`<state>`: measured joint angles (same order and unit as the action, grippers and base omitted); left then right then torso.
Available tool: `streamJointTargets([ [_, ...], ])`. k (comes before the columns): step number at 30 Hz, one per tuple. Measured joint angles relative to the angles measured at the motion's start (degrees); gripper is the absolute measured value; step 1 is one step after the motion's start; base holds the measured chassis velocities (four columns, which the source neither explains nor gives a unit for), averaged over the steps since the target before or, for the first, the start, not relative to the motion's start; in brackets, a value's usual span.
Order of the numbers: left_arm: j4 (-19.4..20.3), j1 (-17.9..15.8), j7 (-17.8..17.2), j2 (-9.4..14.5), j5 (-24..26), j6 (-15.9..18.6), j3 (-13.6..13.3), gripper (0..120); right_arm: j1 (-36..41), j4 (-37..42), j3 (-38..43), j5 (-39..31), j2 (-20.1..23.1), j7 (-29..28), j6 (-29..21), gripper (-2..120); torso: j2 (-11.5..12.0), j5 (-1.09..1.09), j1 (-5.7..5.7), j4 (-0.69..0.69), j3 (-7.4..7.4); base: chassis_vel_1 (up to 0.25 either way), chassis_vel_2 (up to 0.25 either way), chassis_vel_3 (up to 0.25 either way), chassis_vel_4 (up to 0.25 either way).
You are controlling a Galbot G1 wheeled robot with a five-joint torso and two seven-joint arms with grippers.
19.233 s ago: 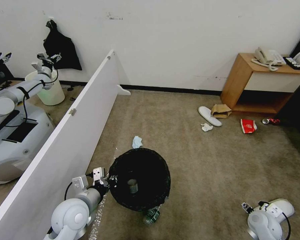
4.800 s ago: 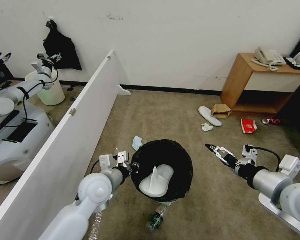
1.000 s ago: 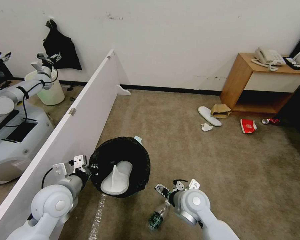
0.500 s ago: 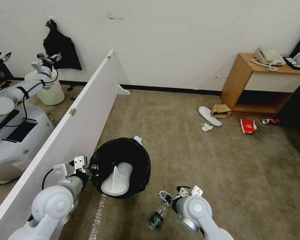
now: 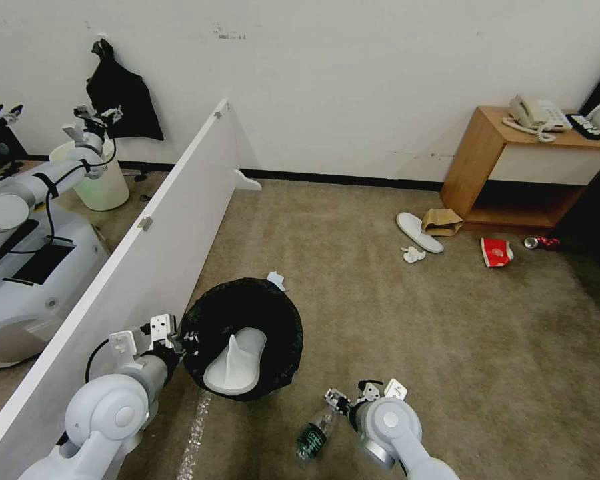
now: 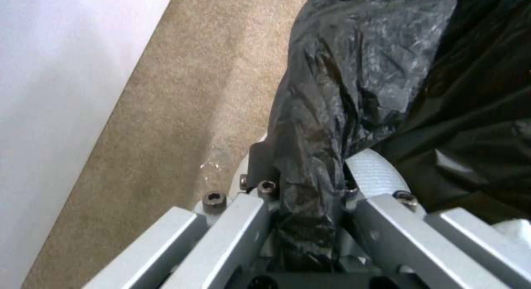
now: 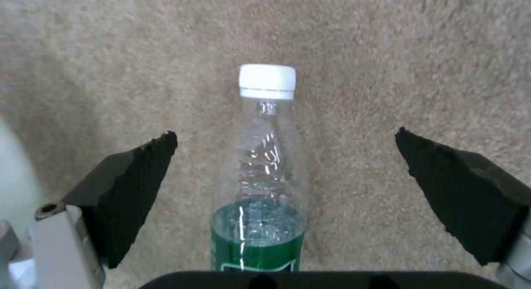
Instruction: Pick up the trash bin, then pick up the garbage from the floor and place it into the trash bin.
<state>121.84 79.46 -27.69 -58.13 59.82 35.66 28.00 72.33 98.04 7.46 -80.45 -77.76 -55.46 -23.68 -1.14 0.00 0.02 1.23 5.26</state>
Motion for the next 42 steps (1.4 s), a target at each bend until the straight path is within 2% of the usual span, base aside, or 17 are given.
streamJointTargets([
  [17,0.1,0.6,0.4,-0.2,-1.0,-0.2,-0.9,2,0.5,-5.2,-1.3,5.1,-3.8,0.5,0.0,100,0.0,0.0,0.0,0.0,0.0,0.0,0.0,0.0,0.0],
  [30,0.9,2.4,1.0,-0.5,-2.0,-0.5,-0.1,2,1.3,-5.8,-1.1,7.6,-5.6,0.7,-0.6,99,0.0,0.0,0.0,0.0,0.0,0.0,0.0,0.0,0.0],
  [34,1.0,2.7,1.3,-0.5,-2.1,-0.6,0.0,2,1.5,-5.6,-1.2,7.7,-5.7,0.7,-0.6,90,0.0,0.0,0.0,0.0,0.0,0.0,0.0,0.0,0.0],
  [36,1.0,2.7,1.3,-0.6,-2.3,-0.6,0.0,2,1.8,-5.3,-1.3,7.7,-5.6,0.7,-0.7,79,0.0,0.0,0.0,0.0,0.0,0.0,0.0,0.0,0.0],
  [37,1.0,2.7,1.3,-0.6,-2.3,-0.6,0.0,2,1.8,-5.3,-1.3,7.7,-5.6,0.7,-0.7,79,0.0,0.0,0.0,0.0,0.0,0.0,0.0,0.0,0.0],
  [39,1.0,2.7,1.3,-0.6,-2.3,-0.7,0.0,2,2.1,-5.0,-1.4,7.8,-5.6,0.8,-0.7,67,0.0,0.0,0.0,0.0,0.0,0.0,0.0,0.0,0.0],
  [42,1.0,2.7,1.3,-0.6,-2.3,-0.7,0.0,2,2.1,-4.9,-1.4,7.8,-5.6,0.8,-0.8,63,0.0,0.0,0.0,0.0,0.0,0.0,0.0,0.0,0.0],
])
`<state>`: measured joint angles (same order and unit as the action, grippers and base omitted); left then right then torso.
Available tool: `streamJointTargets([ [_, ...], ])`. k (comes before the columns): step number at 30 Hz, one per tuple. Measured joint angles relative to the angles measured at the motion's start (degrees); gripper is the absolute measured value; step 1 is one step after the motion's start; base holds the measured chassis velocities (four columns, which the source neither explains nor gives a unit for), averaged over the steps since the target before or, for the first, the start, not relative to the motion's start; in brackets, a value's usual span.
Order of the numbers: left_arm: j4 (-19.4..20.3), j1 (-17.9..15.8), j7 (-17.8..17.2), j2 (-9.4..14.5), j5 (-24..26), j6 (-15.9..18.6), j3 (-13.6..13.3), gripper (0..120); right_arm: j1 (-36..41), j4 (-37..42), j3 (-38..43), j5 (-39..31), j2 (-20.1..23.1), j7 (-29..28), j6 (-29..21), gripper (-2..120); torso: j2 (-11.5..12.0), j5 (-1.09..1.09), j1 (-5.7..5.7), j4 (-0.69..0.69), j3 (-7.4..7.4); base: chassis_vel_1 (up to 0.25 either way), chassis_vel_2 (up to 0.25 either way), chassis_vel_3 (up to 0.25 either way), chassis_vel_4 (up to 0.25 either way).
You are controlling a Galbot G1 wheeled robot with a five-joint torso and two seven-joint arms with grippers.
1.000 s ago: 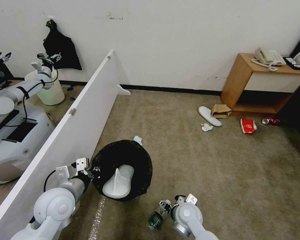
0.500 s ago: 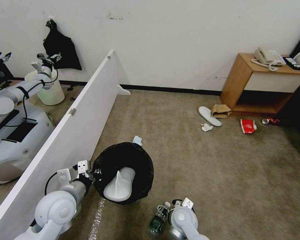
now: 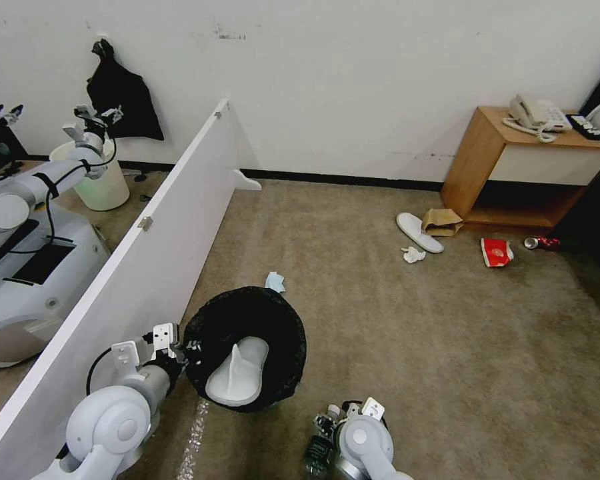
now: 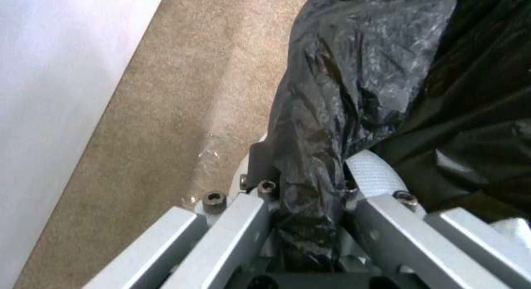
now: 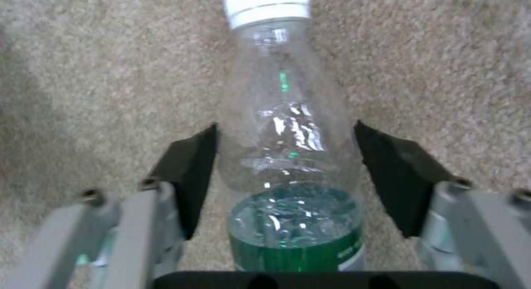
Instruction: Pick up the trash bin, then pick up the garbage from the floor and place it into the trash bin.
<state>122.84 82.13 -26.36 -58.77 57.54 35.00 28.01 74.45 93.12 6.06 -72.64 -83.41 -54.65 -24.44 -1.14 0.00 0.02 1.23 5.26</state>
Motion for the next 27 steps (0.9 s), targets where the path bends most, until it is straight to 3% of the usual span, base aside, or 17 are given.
streamJointTargets([
  [3,0.0,-0.2,0.0,-0.1,0.0,0.0,-0.1,2,-0.1,0.1,-0.1,0.0,0.0,0.1,-0.1,46,0.0,0.0,0.0,0.0,0.0,0.0,0.0,0.0,0.0],
  [11,-0.1,-0.4,0.0,-0.4,-0.1,0.0,-0.5,2,-0.1,0.2,-0.2,0.0,0.1,0.2,-0.1,25,0.0,0.0,0.0,0.0,0.0,0.0,0.0,0.0,0.0],
  [20,-0.2,-1.0,-0.2,-0.6,-0.5,0.0,-1.8,2,-0.1,2.0,-0.2,-0.3,1.6,0.2,0.1,18,0.0,-0.01,0.0,-0.01,0.0,0.0,0.0,0.0,0.0],
  [27,-0.1,-3.1,-0.6,-0.5,-0.5,0.0,-4.1,2,-0.5,8.8,0.5,-3.7,7.7,-0.1,1.1,18,0.0,-0.02,0.0,0.0,0.0,0.0,0.0,0.0,0.0],
])
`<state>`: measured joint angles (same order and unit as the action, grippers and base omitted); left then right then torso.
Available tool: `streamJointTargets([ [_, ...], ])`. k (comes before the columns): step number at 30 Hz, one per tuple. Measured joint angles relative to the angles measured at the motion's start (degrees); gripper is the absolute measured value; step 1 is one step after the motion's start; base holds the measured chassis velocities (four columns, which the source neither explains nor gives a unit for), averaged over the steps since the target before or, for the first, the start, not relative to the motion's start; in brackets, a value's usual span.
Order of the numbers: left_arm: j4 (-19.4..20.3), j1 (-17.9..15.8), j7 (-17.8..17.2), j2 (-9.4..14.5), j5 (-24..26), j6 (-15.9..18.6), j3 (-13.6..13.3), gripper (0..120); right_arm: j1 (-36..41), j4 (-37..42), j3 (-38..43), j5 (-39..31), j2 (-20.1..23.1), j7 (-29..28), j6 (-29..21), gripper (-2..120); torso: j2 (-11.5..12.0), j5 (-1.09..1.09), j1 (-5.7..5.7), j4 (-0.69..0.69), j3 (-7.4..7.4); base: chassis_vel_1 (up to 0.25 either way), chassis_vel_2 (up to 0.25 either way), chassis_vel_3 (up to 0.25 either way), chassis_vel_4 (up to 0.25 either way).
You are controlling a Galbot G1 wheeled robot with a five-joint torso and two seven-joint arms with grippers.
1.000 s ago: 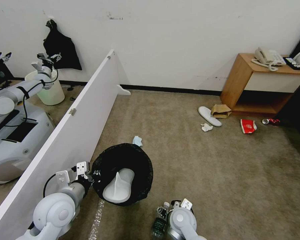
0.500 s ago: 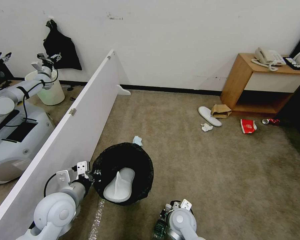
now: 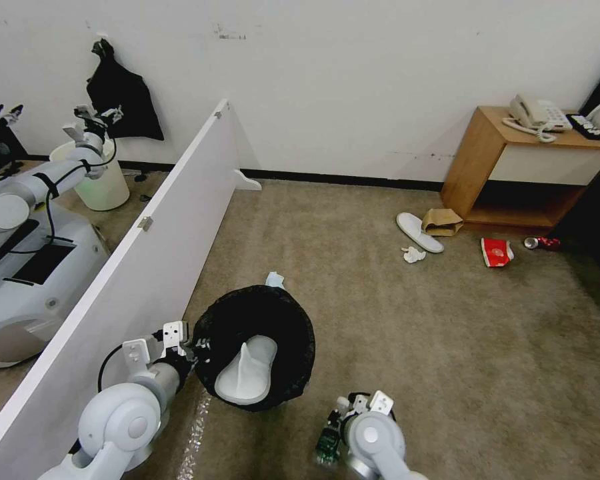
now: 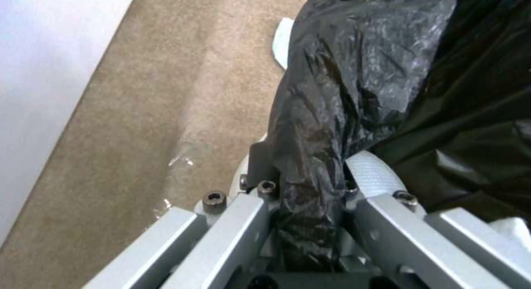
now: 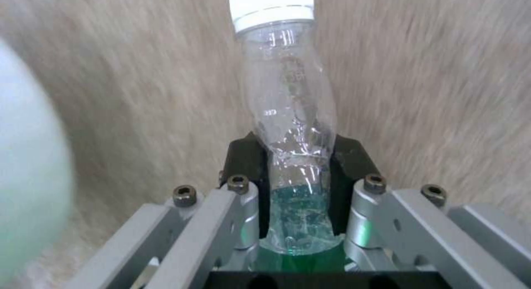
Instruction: Pick up the trash bin, then pick up the garbage from the floor and place it into the trash bin.
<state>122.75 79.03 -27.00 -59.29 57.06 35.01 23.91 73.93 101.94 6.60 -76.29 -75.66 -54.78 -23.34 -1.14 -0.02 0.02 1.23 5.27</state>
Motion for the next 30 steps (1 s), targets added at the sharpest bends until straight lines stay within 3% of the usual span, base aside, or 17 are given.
streamJointTargets([
  [5,0.1,-0.7,-0.2,0.2,0.0,0.1,-0.9,2,-0.1,3.2,1.1,-1.8,4.4,-0.1,0.7,18,0.0,0.01,0.0,0.01,0.0,0.0,0.0,0.0,0.0],
  [7,0.2,-1.2,-0.3,0.5,0.1,0.1,-1.7,2,0.2,5.9,2.7,-3.1,9.7,0.0,1.1,18,0.0,0.01,0.0,0.0,0.0,0.0,0.0,0.0,0.0],
  [12,0.1,-2.2,-0.3,1.1,0.1,0.1,-3.0,2,1.1,8.9,5.4,-4.2,15.6,0.4,1.3,18,0.0,0.0,0.0,0.01,0.0,0.0,0.0,0.0,0.0],
  [17,-0.2,-3.8,-0.5,2.3,0.9,0.2,-4.8,2,3.2,12.2,8.6,-3.6,19.4,1.3,1.4,18,0.0,-0.01,0.0,0.01,0.0,0.0,0.0,0.0,0.0],
  [30,0.2,-7.1,-1.8,4.2,5.6,1.6,-8.7,2,6.1,19.2,16.5,-1.2,24.3,4.3,1.2,18,0.0,0.01,0.0,0.0,0.0,0.0,0.0,0.0,0.0],
])
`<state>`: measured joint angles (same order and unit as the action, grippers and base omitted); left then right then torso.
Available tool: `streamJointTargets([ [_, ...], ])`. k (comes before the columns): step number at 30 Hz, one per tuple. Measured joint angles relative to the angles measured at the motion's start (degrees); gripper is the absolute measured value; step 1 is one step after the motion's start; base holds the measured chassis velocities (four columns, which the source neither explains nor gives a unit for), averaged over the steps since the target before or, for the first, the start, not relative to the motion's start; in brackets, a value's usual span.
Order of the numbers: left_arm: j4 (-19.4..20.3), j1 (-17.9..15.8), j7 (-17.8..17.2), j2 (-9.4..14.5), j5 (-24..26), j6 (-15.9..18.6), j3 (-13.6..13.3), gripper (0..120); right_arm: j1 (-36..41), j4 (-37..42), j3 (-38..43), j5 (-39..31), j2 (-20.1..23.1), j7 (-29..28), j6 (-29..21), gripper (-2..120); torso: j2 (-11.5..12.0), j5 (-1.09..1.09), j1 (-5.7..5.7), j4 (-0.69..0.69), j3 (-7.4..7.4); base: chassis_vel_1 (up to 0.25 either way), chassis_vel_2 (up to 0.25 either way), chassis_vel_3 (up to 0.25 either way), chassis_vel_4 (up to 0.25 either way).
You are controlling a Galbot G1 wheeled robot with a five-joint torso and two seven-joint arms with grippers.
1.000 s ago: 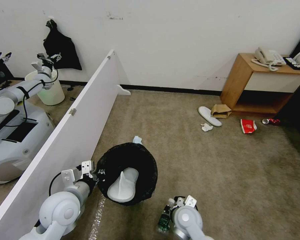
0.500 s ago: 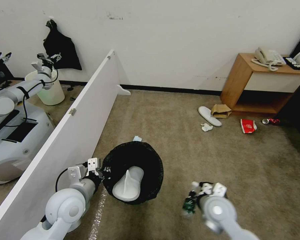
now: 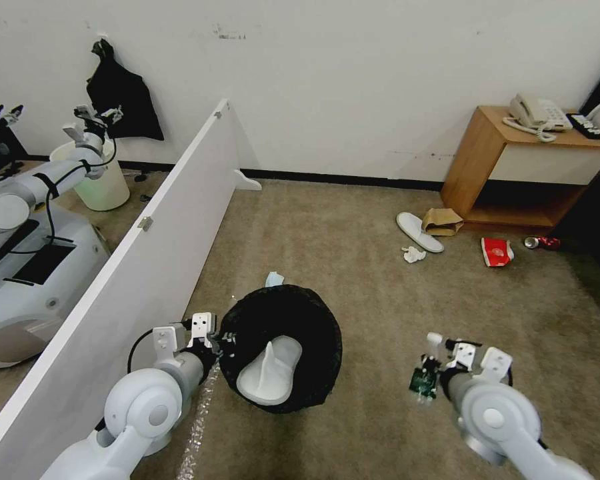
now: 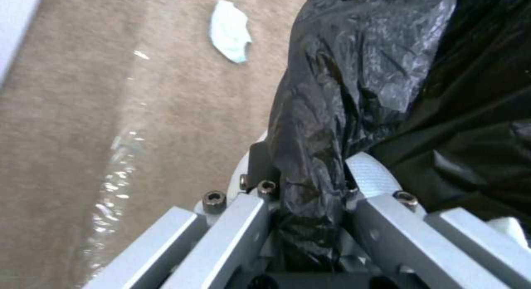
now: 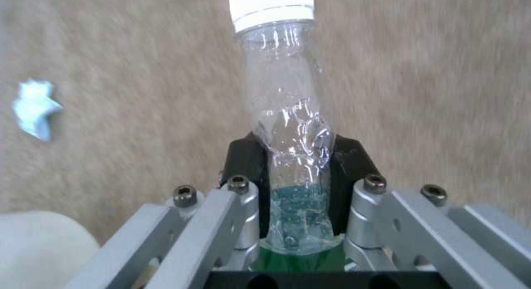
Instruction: Pick up the trash bin, then pick up the garbage from the floor and place it into the trash bin.
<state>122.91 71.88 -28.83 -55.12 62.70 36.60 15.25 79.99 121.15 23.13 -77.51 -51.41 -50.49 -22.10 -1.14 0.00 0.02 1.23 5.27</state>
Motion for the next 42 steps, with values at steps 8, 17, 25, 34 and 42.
streamJointTargets([
  [8,0.0,-4.7,-1.8,2.8,8.1,2.9,-2.1,2,1.2,4.7,6.5,3.9,6.5,7.8,-0.4,18,0.0,-0.02,0.0,-0.01,0.0,0.0,0.0,0.0,0.0],
  [17,1.4,-6.5,-4.8,2.2,14.6,5.5,-3.7,2,0.9,8.4,9.0,7.2,11.2,14.0,-0.4,18,0.0,-0.01,0.0,-0.02,0.0,0.0,0.0,0.0,0.0],
  [25,-0.1,-10.3,-5.7,-0.2,15.9,5.7,-9.3,2,1.6,12.8,12.9,7.5,15.7,16.7,0.2,18,0.0,0.0,0.0,0.02,0.0,0.0,0.0,0.0,0.0],
  [34,-4.0,-14.2,-7.8,-3.8,16.4,5.7,-14.7,2,0.7,14.4,13.2,11.8,18.6,24.6,3.1,18,0.0,0.0,0.0,0.0,0.0,0.0,0.0,0.0,0.0],
  [42,-7.8,-18.2,-11.6,-7.8,18.9,5.6,-18.2,2,-0.3,15.0,13.0,13.8,20.9,32.6,6.2,18,0.0,0.0,0.0,0.0,0.0,0.0,0.0,0.0,0.0],
])
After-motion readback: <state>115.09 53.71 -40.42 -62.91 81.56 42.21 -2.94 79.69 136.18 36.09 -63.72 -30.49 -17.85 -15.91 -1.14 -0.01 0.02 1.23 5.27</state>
